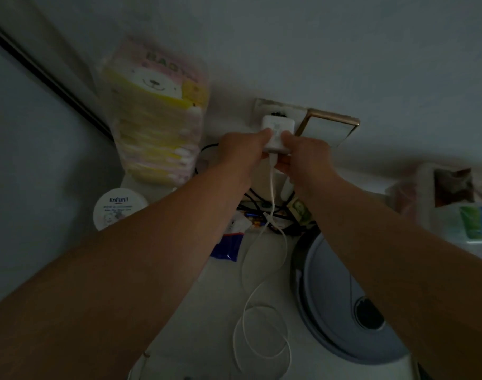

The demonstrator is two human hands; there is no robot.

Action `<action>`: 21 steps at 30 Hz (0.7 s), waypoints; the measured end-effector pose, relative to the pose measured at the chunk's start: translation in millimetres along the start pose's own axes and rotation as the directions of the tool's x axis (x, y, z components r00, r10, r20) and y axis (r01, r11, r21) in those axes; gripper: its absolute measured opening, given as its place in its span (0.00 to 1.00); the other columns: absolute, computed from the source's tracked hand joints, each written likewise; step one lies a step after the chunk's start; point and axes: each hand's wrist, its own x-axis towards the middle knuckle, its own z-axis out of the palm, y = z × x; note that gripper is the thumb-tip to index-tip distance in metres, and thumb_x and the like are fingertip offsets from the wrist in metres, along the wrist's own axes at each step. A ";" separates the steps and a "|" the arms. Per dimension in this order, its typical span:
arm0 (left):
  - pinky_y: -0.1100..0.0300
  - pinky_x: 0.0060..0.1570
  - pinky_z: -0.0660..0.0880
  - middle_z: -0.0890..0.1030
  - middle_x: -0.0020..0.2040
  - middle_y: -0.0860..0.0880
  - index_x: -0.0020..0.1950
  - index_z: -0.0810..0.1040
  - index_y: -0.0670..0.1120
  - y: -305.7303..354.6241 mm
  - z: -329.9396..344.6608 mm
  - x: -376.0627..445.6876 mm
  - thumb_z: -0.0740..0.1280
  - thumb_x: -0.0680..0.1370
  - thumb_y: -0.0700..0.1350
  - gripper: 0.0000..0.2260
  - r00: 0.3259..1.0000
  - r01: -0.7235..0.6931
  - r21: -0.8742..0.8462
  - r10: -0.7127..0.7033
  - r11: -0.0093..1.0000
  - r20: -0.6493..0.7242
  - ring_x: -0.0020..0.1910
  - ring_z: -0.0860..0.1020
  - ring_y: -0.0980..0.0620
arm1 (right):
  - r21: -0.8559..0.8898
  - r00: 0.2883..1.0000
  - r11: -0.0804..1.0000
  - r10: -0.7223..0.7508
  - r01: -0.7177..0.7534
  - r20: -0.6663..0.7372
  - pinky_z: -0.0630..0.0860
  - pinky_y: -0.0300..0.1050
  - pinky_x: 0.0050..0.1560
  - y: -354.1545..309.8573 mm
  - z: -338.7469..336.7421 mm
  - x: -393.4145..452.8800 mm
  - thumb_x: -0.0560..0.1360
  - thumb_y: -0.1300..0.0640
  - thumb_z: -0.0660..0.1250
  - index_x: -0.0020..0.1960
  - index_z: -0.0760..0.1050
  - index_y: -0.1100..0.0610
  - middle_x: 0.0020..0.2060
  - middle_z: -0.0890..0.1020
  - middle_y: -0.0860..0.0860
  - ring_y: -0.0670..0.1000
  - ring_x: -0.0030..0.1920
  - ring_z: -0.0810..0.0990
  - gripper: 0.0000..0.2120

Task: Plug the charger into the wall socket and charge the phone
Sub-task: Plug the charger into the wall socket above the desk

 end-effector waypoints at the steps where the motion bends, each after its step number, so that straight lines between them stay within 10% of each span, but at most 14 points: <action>1: 0.58 0.49 0.77 0.80 0.59 0.39 0.61 0.75 0.36 0.5 0.2 0.3 0.68 0.72 0.44 0.20 1.000 -0.003 -0.002 0.003 1.000 -0.004 0.43 0.79 0.50 | -0.001 1.000 1.000 -0.005 0.005 0.009 0.80 0.47 0.43 -0.1 0.1 0.9 0.75 0.58 0.63 0.46 0.77 0.62 0.53 0.81 0.63 0.54 0.42 0.81 0.08; 10: 0.53 0.54 0.78 0.81 0.56 0.39 0.58 0.76 0.36 2.6 2.3 -1.6 0.69 0.72 0.44 0.18 0.999 -0.026 0.015 0.027 1.000 -0.029 0.47 0.80 0.47 | -0.005 1.000 0.999 0.031 -0.031 -0.001 0.81 0.52 0.50 -3.0 -1.9 5.4 0.74 0.56 0.65 0.40 0.75 0.60 0.49 0.82 0.62 0.59 0.48 0.83 0.08; 21: 0.48 0.54 0.78 0.82 0.52 0.38 0.55 0.77 0.33 14.7 5.4 4.7 0.71 0.69 0.43 0.19 0.995 -0.052 -0.018 0.050 0.998 -0.091 0.49 0.81 0.41 | 0.113 0.997 0.990 0.081 -0.083 0.018 0.80 0.41 0.33 -15.3 2.6 4.3 0.74 0.59 0.65 0.58 0.74 0.67 0.53 0.81 0.63 0.58 0.48 0.83 0.16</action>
